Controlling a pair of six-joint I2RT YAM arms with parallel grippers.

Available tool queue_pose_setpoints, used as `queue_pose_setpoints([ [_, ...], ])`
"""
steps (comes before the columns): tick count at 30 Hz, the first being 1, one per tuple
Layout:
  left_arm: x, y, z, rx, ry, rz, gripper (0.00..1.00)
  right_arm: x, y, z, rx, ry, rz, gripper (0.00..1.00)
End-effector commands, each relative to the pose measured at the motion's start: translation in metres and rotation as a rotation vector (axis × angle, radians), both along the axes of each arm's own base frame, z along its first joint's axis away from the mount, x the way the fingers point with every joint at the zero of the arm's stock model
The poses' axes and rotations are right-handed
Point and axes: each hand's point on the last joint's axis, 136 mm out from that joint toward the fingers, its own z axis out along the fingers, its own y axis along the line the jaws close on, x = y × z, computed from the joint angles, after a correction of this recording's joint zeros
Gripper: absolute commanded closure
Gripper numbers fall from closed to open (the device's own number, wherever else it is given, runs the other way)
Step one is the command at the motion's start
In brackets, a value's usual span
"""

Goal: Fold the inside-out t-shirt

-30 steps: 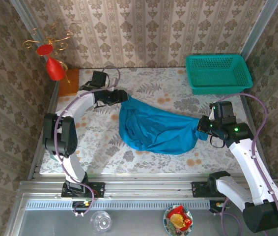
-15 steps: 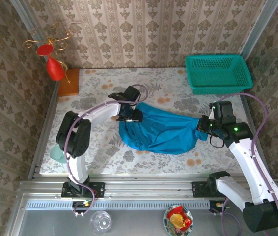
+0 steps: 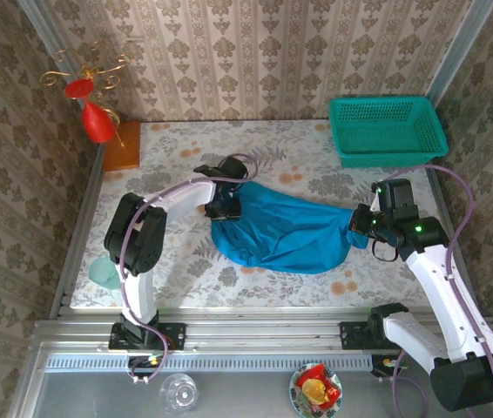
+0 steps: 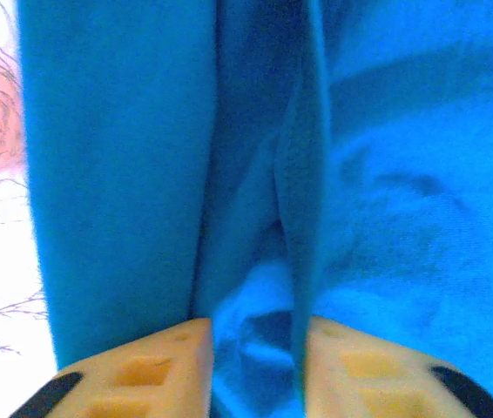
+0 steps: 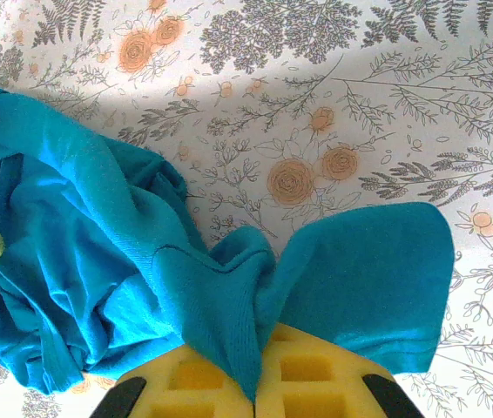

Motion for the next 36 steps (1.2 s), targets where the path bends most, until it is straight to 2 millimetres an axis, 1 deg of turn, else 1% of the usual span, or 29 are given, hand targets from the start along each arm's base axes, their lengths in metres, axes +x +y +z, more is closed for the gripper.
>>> queue_pose_setpoints([
  [1, 0.001, 0.006, 0.009, -0.010, -0.007, 0.021, 0.75, 0.001, -0.003, 0.006, -0.005, -0.016, -0.011, 1.00],
  [2, 0.002, 0.002, 0.008, -0.032, -0.004, 0.022, 0.75, 0.001, -0.004, 0.006, -0.008, -0.016, -0.012, 1.00],
  [7, 0.005, -0.017, 0.006, -0.159, 0.003, 0.032, 0.63, -0.001, -0.004, 0.006, -0.014, -0.014, -0.013, 1.00],
  [9, 0.005, -0.019, 0.003, -0.175, 0.016, 0.039, 0.63, -0.001, -0.004, 0.006, -0.014, -0.013, -0.012, 1.00],
  [11, 0.005, -0.017, -0.004, -0.168, 0.036, 0.044, 0.64, -0.001, -0.004, 0.006, -0.013, -0.015, -0.012, 1.00],
  [13, 0.004, -0.015, -0.010, -0.157, 0.049, 0.049, 0.67, 0.000, -0.004, 0.006, -0.013, -0.017, -0.012, 1.00],
  [16, 0.004, -0.012, -0.013, -0.157, 0.054, 0.052, 0.77, -0.001, -0.005, 0.005, -0.020, -0.013, -0.014, 1.00],
  [19, 0.006, -0.011, -0.008, -0.164, 0.037, 0.052, 0.88, -0.001, -0.007, 0.003, -0.030, -0.005, -0.013, 1.00],
  [20, 0.008, -0.011, -0.005, -0.167, 0.027, 0.051, 0.95, -0.001, -0.007, 0.003, -0.031, -0.003, -0.013, 1.00],
  [21, 0.010, -0.010, -0.001, -0.173, 0.014, 0.048, 1.00, 0.000, -0.007, 0.003, -0.031, -0.004, -0.012, 1.00],
  [22, 0.014, -0.010, 0.007, -0.184, -0.009, 0.042, 1.00, 0.000, -0.007, 0.004, -0.033, -0.005, -0.011, 1.00],
  [24, 0.023, -0.010, 0.030, -0.237, -0.069, 0.020, 1.00, 0.000, -0.008, 0.007, -0.040, -0.010, -0.013, 1.00],
  [27, 0.041, -0.008, 0.092, -0.366, -0.203, 0.009, 1.00, 0.001, -0.008, 0.013, -0.049, -0.018, -0.006, 1.00],
  [29, 0.050, -0.007, 0.151, -0.477, -0.320, -0.017, 1.00, 0.003, -0.008, 0.016, -0.052, -0.020, -0.001, 1.00],
  [30, 0.058, -0.001, 0.181, -0.555, -0.386, -0.028, 1.00, 0.004, -0.008, 0.018, -0.054, -0.022, 0.001, 1.00],
  [31, 0.061, 0.000, 0.219, -0.662, -0.463, -0.052, 1.00, 0.005, -0.008, 0.020, -0.058, -0.027, 0.002, 1.00],
  [32, 0.063, 0.006, 0.252, -0.747, -0.528, -0.058, 1.00, 0.007, -0.009, 0.024, -0.064, -0.035, 0.001, 1.00],
  [34, 0.064, 0.019, 0.311, -0.858, -0.642, -0.086, 1.00, 0.011, -0.011, 0.033, -0.079, -0.058, -0.002, 1.00],
  [36, 0.059, 0.029, 0.364, -0.930, -0.729, -0.141, 1.00, 0.017, -0.013, 0.048, -0.092, -0.092, -0.004, 1.00],
])
